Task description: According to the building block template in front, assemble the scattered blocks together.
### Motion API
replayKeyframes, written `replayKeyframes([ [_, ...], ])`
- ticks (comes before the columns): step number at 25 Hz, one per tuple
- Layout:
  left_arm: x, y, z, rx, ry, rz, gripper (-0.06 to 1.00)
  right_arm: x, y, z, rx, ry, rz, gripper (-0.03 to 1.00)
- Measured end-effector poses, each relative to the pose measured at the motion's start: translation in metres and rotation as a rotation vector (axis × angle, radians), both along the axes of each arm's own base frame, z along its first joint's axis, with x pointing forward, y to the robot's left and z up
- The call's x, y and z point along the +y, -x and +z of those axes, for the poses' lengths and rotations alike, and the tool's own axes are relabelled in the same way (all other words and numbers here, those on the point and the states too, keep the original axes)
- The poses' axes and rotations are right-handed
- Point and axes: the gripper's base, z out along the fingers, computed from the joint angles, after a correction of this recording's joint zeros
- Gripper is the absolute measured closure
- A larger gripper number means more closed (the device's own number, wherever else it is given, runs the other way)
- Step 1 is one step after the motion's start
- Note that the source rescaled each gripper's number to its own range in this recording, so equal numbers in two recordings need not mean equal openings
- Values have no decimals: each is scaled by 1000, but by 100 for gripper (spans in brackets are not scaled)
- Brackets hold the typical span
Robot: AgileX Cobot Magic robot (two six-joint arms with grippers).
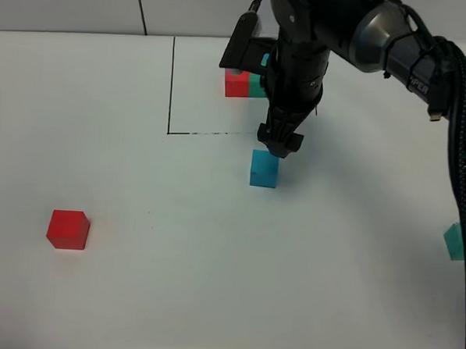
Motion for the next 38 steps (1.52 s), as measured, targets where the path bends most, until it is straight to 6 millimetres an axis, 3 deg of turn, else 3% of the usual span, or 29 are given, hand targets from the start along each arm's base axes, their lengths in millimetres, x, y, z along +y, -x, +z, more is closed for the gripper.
replayKeyframes([
  [6,0,0,0,0,0,0,6,-27,-4,-3,48,-29,-141,0],
  [12,0,0,0,0,0,0,6,-41,14,-5,105,-8,-185,0],
  [17,0,0,0,0,0,0,6,-65,27,-11,148,18,-266,0],
  [22,0,0,0,0,0,0,6,-109,44,-8,82,-23,-442,0],
  [29,0,0,0,0,0,0,6,-192,93,3,-70,-123,-754,0],
  [34,0,0,0,0,0,0,6,-229,124,-4,-40,-188,-923,0],
  [38,0,0,0,0,0,0,6,-249,137,-18,4,-223,-998,1],
])
